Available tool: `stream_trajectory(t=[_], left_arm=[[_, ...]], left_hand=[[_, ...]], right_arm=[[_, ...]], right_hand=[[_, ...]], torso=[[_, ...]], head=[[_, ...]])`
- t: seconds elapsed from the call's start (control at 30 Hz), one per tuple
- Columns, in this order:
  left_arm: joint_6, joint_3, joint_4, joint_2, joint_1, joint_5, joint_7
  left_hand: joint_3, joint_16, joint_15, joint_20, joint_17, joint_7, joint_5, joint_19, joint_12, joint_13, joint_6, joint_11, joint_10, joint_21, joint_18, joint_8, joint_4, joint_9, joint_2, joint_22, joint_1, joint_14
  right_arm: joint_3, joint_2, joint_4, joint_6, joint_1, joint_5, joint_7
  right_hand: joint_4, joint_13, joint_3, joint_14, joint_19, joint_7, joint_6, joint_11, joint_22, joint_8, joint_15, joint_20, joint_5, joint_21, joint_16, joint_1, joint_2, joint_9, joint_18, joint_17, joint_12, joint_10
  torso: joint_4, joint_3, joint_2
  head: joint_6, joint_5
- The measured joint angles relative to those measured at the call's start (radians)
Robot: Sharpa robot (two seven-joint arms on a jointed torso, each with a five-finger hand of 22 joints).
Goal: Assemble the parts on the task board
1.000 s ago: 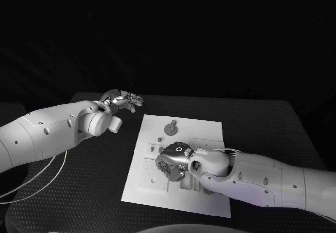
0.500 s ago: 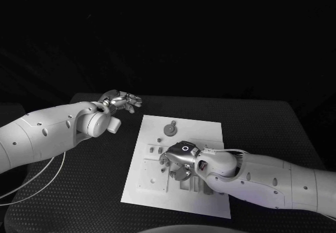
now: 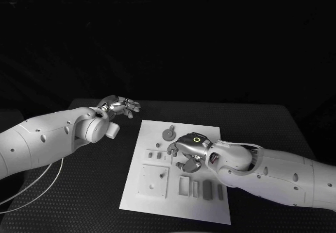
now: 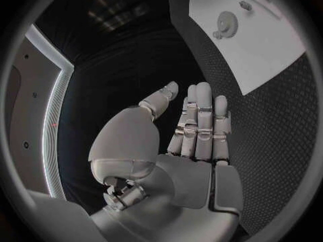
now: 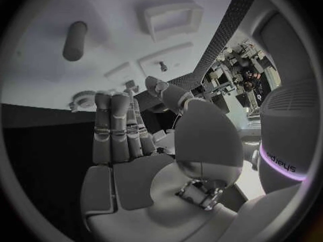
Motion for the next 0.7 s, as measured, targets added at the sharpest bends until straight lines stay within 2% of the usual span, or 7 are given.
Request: stream_trajectory(t=[0.13,0.3,0.43,0.57,0.7], left_arm=[[0.000,0.000,-0.004,0.000,0.000,0.001,0.000],[-0.001,0.000,-0.006,0.000,0.000,0.001,0.000],[-0.001,0.000,-0.006,0.001,0.000,0.001,0.000],[-0.001,0.000,-0.005,0.001,0.000,0.001,0.000],[-0.001,0.000,-0.005,0.001,-0.001,0.002,0.000]], left_hand=[[0.000,0.000,0.000,0.000,0.000,0.000,0.000,0.000,0.000,0.000,0.000,0.000,0.000,0.000,0.000,0.000,0.000,0.000,0.000,0.000,0.000,0.000],[0.000,0.000,0.000,0.000,0.000,0.000,0.000,0.000,0.000,0.000,0.000,0.000,0.000,0.000,0.000,0.000,0.000,0.000,0.000,0.000,0.000,0.000],[0.000,0.000,-0.002,0.000,0.001,0.000,0.000,0.000,0.000,0.001,0.000,0.000,0.000,0.000,0.000,0.000,0.000,0.000,0.000,0.000,0.000,0.003],[0.000,0.000,-0.001,0.000,0.001,0.000,0.000,0.000,0.000,0.001,0.000,0.000,0.000,0.000,0.000,0.000,0.000,0.000,0.000,0.000,0.000,0.004],[0.000,0.000,-0.001,0.000,0.001,0.000,0.000,0.000,0.000,0.001,0.000,0.000,0.000,0.000,0.000,0.000,0.000,0.000,0.000,0.000,0.000,0.004]], right_arm=[[0.023,-0.041,0.006,0.010,0.010,0.056,0.028],[0.039,-0.084,0.006,0.027,0.015,0.089,0.050],[0.039,-0.114,0.001,0.050,0.020,0.103,0.062],[0.039,-0.127,-0.004,0.079,0.020,0.112,0.070],[0.038,-0.140,-0.004,0.110,0.020,0.118,0.077]], right_hand=[[0.004,0.000,-0.004,0.000,0.000,-0.001,0.001,0.000,0.000,0.004,0.000,0.000,0.000,0.002,0.000,0.000,0.000,0.000,0.000,0.000,0.004,0.000],[0.007,-0.005,-0.034,0.000,0.001,0.000,-0.001,0.000,-0.001,0.004,0.000,0.000,0.008,0.006,0.000,-0.001,0.002,-0.002,0.000,-0.003,0.004,0.000],[0.001,-0.008,-0.076,-0.003,0.000,0.002,-0.005,0.000,-0.002,0.004,0.003,-0.001,0.020,0.007,0.004,-0.021,0.005,-0.004,0.000,-0.005,0.004,0.000],[0.001,-0.010,-0.132,-0.009,-0.006,0.002,-0.006,0.003,-0.002,0.004,-0.002,-0.001,0.012,0.007,0.005,-0.053,0.012,-0.004,-0.001,-0.006,0.004,-0.003],[-0.008,-0.014,-0.194,-0.017,-0.017,0.002,-0.006,0.007,-0.002,0.004,0.001,-0.002,0.063,0.011,0.012,-0.066,0.024,-0.005,-0.002,-0.008,0.004,-0.007]], torso=[[-0.0005,0.0008,0.000],[-0.0006,0.0008,0.000],[0.0000,0.0003,0.000],[0.0007,-0.0005,0.000],[0.0010,-0.0005,0.001]], head=[[0.006,-0.001],[0.010,-0.001],[0.016,-0.002],[0.017,-0.008],[0.015,-0.014]])
